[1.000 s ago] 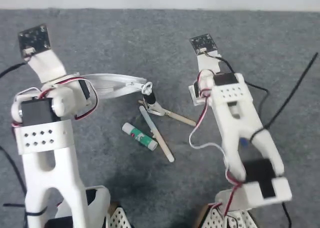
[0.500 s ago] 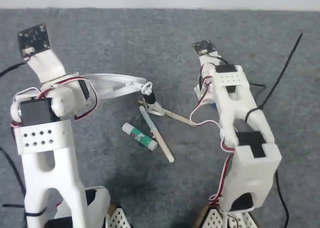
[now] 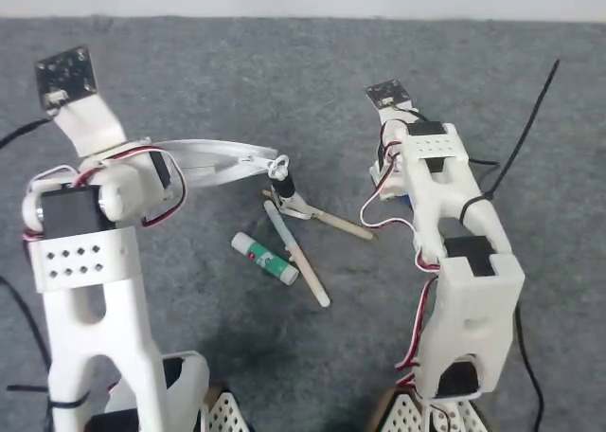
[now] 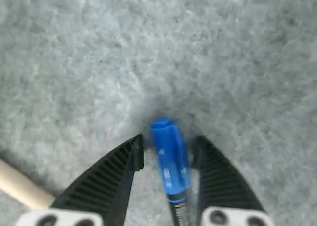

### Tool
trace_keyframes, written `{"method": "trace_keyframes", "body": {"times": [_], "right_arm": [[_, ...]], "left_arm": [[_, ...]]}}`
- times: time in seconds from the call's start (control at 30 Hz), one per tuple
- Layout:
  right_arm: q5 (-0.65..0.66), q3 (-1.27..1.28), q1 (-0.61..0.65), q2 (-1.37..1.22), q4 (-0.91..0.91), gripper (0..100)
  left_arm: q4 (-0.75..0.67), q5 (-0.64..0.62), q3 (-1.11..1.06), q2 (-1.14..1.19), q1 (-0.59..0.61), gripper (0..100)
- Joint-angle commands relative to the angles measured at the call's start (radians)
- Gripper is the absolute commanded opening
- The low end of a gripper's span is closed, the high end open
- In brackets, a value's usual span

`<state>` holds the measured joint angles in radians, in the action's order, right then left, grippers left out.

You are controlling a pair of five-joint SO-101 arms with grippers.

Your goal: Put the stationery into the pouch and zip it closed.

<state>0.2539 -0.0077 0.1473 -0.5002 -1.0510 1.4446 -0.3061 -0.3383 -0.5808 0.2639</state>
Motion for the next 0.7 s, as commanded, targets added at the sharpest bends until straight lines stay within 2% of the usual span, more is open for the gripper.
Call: {"method": "trace_keyframes", "body": {"times": [0.0, 0.3, 0.57, 0.67], "right_arm": [[0.072, -0.046, -0.004, -0.005, -0.004, 1.3], [0.081, -0.049, -0.002, 0.005, -0.010, 0.6], [0.075, -0.046, 0.016, 0.117, -0.068, 0.6], [0.012, -0.046, 0.038, 0.151, -0.094, 0.6]], "left_arm": [[-0.026, -0.011, 0.008, 0.003, 0.003, 1], [-0.026, -0.011, 0.008, 0.003, 0.003, 1], [-0.026, -0.011, 0.008, 0.003, 0.003, 1], [-0.026, -0.011, 0.008, 0.003, 0.003, 1]]}}
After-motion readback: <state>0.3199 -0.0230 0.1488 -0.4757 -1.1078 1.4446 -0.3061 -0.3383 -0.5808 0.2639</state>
